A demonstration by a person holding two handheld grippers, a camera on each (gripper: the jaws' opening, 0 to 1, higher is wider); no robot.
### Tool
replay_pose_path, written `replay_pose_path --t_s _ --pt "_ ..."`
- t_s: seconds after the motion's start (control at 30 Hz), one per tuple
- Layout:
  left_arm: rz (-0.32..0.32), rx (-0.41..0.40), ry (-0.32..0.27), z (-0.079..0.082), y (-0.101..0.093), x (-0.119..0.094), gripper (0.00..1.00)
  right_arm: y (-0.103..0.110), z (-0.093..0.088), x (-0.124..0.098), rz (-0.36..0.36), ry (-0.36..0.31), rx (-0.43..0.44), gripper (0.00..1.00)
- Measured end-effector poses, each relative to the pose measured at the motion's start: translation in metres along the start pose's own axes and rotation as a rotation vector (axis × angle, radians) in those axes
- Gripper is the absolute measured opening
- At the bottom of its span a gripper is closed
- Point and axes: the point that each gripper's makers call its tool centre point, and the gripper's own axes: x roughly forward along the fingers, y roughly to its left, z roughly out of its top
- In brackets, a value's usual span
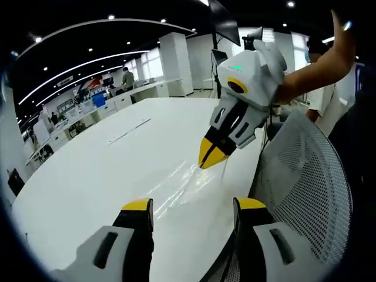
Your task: Open the resealable bag by pulling the two sides of the seal apart until the entire bag opening is separated and visibly accessible.
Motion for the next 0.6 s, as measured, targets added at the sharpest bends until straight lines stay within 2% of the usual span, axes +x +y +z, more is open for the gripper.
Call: replay_pose_path --t_s 0.07,0.2,0.4,0.6 --pt "0.022 -0.027 0.001 -0.002 0.003 -0.001 0.6 -0.002 -0.001 0.002 -0.001 -0.001 0.002 0.0" --pt "0.057 -0.079 0.004 -0.005 0.009 -0.003 0.78 -0.004 -0.003 0.004 0.002 0.002 -0.006 0.0" --pt "0.083 -0.118 0.005 -0.008 0.015 -0.006 0.86 -0.007 -0.005 0.01 0.005 0.003 -0.039 0.0" --pt "0.097 -0.153 0.019 -0.015 0.02 -0.008 0.97 -0.014 -0.007 0.015 0.003 0.01 -0.06 0.0"
